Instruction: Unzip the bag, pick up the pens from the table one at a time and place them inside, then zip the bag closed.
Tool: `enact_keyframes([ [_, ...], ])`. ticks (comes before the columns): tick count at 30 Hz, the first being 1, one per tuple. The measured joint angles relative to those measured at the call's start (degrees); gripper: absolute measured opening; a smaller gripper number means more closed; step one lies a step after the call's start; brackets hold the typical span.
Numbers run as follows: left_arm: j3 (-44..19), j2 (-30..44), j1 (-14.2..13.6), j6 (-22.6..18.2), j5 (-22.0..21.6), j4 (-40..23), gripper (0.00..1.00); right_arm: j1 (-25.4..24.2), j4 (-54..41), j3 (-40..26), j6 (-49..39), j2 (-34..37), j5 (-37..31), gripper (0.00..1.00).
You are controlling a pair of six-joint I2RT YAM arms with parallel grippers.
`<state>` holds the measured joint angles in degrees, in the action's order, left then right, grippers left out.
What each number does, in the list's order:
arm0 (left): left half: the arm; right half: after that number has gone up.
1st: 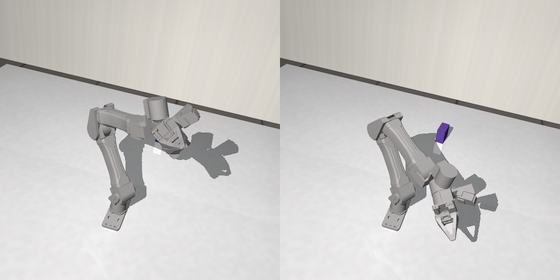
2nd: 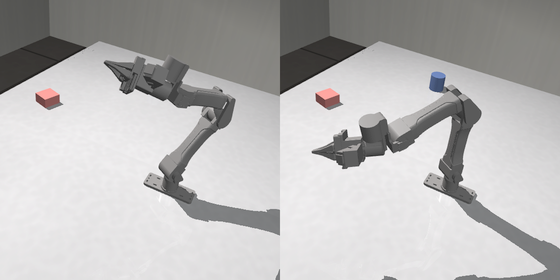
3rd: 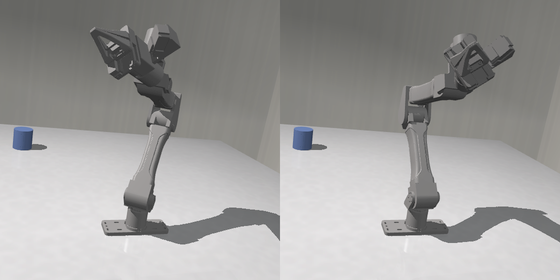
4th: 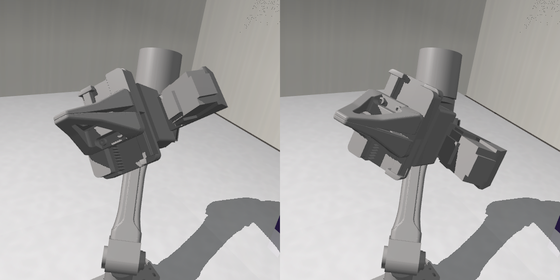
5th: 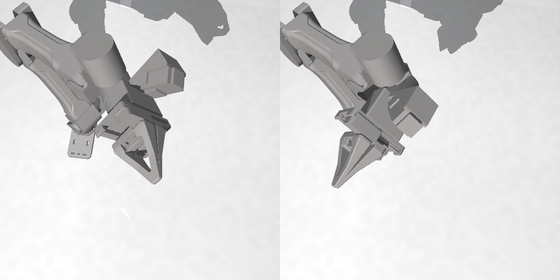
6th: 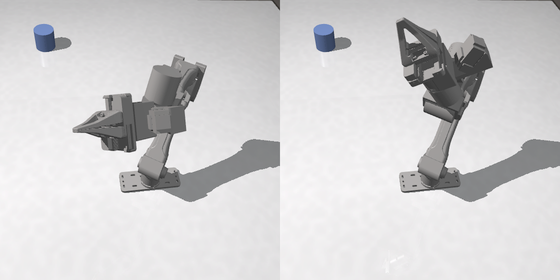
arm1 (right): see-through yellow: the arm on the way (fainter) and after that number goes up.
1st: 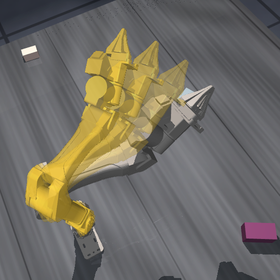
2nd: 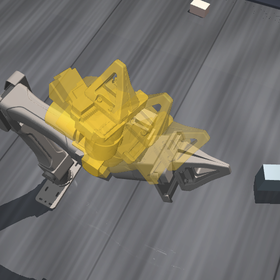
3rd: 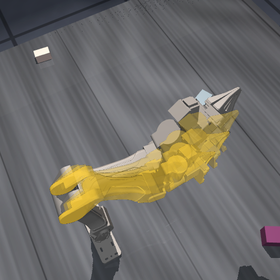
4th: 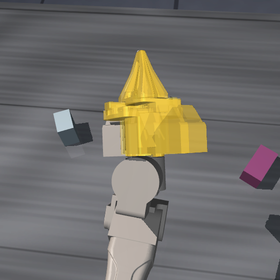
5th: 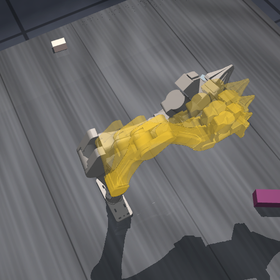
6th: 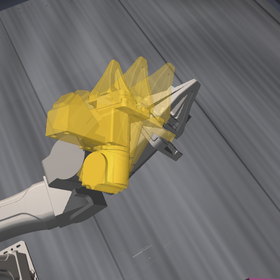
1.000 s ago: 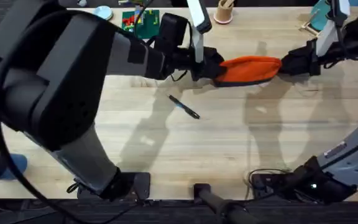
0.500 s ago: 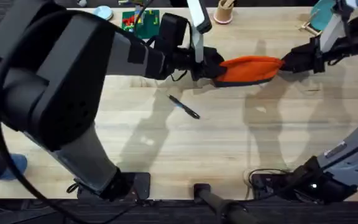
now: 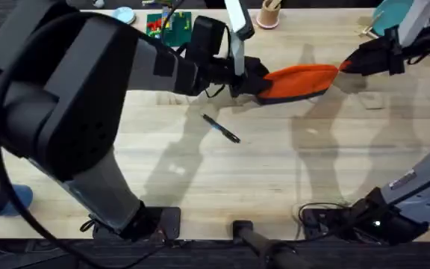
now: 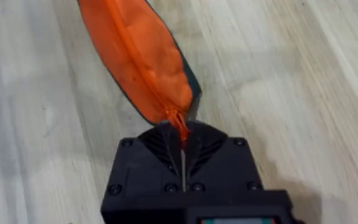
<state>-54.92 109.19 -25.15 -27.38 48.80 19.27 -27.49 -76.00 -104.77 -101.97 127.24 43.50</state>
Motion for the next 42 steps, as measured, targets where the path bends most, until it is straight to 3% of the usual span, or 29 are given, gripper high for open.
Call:
enact_keyframes([
  [12, 0.0, 0.0, 0.0, 0.0, -0.17, 0.0, 0.043, 1.36, -2.68, -0.46, -5.27, 0.0, 5.41, 0.033],
  [42, 0.0, 0.0, 0.22, 0.15, -0.15, -0.2, 0.043, 5.27, -2.99, -1.38, -7.13, -2.7, 3.38, 0.033],
])
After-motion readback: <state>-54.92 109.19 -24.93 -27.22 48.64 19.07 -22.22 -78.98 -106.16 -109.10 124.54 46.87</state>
